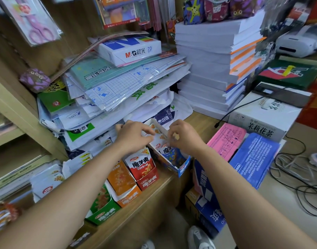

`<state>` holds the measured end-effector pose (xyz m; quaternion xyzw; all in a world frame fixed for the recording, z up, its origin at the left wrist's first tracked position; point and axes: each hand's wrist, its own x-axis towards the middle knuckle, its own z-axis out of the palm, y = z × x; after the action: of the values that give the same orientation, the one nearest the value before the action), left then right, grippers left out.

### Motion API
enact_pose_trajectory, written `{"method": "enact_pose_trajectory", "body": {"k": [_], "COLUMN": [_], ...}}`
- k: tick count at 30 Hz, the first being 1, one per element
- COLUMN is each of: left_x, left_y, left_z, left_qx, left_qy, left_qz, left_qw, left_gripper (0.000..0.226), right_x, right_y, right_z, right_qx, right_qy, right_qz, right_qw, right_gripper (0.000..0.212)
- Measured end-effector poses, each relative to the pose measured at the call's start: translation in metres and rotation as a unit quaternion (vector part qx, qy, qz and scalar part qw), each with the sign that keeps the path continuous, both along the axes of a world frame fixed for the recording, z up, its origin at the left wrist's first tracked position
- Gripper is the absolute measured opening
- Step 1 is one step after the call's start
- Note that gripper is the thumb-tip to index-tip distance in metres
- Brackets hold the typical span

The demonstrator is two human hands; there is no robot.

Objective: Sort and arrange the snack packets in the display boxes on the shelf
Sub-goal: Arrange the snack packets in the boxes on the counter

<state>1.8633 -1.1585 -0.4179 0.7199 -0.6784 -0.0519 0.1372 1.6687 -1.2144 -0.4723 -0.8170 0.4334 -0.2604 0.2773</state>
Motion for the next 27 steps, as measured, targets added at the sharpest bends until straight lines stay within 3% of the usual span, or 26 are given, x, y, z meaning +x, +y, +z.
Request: {"method": "enact_pose_trajectory", "body": {"k": [2, 5, 8, 11, 15, 22, 27], "left_x": [0.003, 0.0, -0.005, -0.008, -0.017, -0.029, -0.051], "left_y": [0.001, 0.003, -0.002, -0.007, -0.01, -0.01, 0.009], "left_z": [-0.001, -0.003, -0.003, -0.001, 0.002, 0.008, 0.015], "left_qx": [-0.043, -0.019, 0.007, 0.026, 0.073, 0.035, -0.03], "left_qy": [-0.032, -0.084, -0.082, -0.053, -0.072, -0.035, -0.039], "left_qz": [0.026, 0.031, 0.042, 0.066, 0.076, 0.059, 0.032], "left_qw": [0.998, 0.996, 0.996, 0.996, 0.992, 0.997, 0.998], "left_gripper": [0.019, 0.033, 0.041, 0.044, 0.037, 0.03, 0.02], "right_x": [-0.008, -0.017, -0.026, -0.038, -0.048, -0.051, -0.046], "right_y": [-0.001, 0.001, -0.001, -0.007, -0.006, -0.005, 0.002], "right_z": [0.009, 0.021, 0.033, 0.041, 0.049, 0.044, 0.053], "right_qx": [0.011, 0.004, 0.009, 0.049, 0.037, 0.039, 0.057], "right_qy": [-0.024, -0.061, -0.143, -0.285, -0.395, -0.43, -0.476], "right_qz": [-0.004, -0.014, -0.056, -0.097, -0.157, -0.206, -0.18], "right_qw": [1.0, 0.998, 0.988, 0.952, 0.905, 0.878, 0.859], "right_gripper": [0.017, 0.014, 0.018, 0.022, 0.022, 0.017, 0.022]}}
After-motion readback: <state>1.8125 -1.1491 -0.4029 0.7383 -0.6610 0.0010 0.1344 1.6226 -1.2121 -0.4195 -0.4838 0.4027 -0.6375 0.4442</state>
